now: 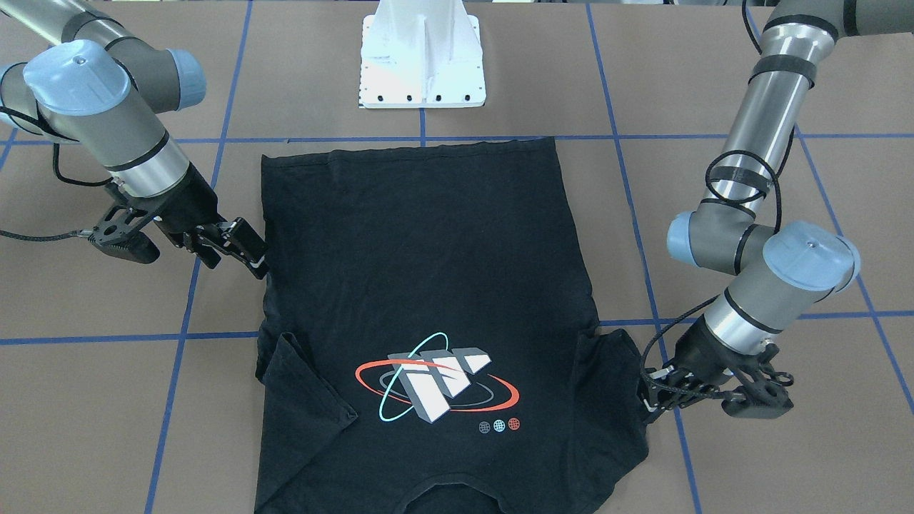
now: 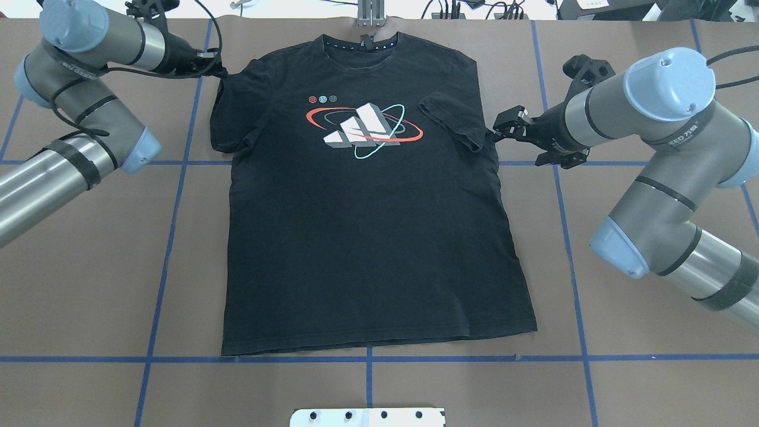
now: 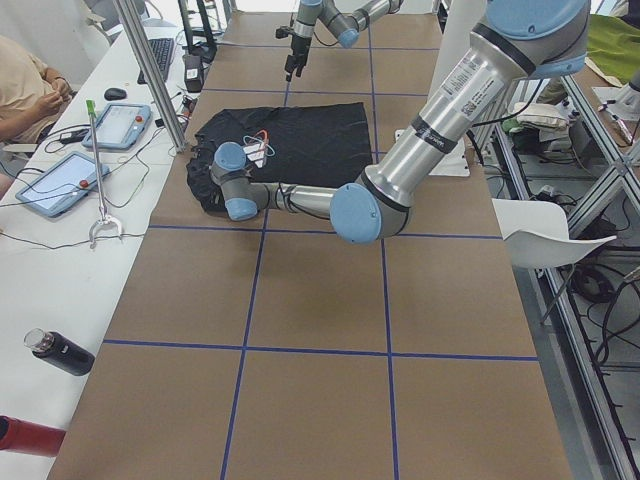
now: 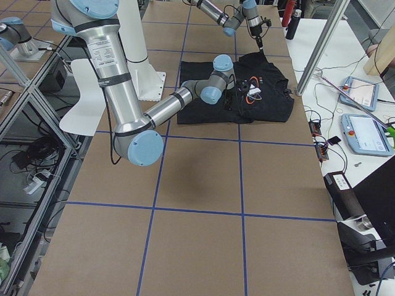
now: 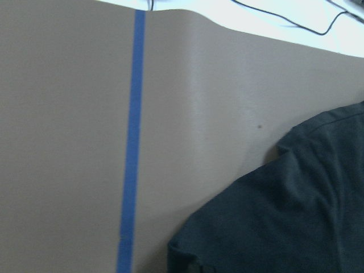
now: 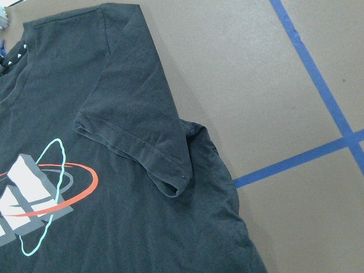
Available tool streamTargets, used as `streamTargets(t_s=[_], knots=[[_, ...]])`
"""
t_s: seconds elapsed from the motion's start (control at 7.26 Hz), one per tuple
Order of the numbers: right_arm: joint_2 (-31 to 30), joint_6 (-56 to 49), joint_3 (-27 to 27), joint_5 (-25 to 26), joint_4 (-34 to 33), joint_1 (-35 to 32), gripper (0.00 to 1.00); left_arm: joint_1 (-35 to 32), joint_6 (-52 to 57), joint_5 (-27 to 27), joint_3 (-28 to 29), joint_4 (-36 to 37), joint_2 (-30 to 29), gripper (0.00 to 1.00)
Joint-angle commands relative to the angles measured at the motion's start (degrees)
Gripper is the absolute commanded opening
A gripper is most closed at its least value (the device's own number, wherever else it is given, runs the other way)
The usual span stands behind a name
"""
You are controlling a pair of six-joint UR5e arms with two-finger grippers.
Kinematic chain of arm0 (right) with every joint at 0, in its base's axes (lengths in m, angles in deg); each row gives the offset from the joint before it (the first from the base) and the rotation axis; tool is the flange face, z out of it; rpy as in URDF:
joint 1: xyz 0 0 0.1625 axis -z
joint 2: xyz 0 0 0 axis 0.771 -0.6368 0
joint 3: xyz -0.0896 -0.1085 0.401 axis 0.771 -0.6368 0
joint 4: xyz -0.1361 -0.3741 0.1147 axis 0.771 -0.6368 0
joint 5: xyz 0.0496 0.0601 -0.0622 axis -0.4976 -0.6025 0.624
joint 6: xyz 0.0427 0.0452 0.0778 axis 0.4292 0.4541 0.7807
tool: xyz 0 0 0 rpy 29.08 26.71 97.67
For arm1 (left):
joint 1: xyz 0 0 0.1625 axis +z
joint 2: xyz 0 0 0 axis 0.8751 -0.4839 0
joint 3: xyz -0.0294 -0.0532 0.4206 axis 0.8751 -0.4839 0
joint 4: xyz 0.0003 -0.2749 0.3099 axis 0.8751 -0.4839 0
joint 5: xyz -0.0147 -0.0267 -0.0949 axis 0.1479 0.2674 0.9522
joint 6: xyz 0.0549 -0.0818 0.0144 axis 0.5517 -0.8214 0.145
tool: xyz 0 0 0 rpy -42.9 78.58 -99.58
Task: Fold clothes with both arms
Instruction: 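Lower the left gripper onto the shoulder nearest it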
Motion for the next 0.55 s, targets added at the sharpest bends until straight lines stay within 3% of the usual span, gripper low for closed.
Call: streamTargets(t_s=[0.0,0.28,0.41], knots=[[0.01,-0.01,0.01,0.02,0.01,-0.05,1.0,3.45,-7.21,-0.55,-1.36,2.55,-4.11,0.0],[0.02,-0.01,0.1,0.11,0.01,-0.05,1.0,6.97,-8.12,-8.59,-0.48,5.45,-6.94,0.0],[0.02,0.08,0.1,0.11,0.01,-0.05,1.0,7.6,-8.21,-8.9,-0.48,5.45,-6.94,0.0]])
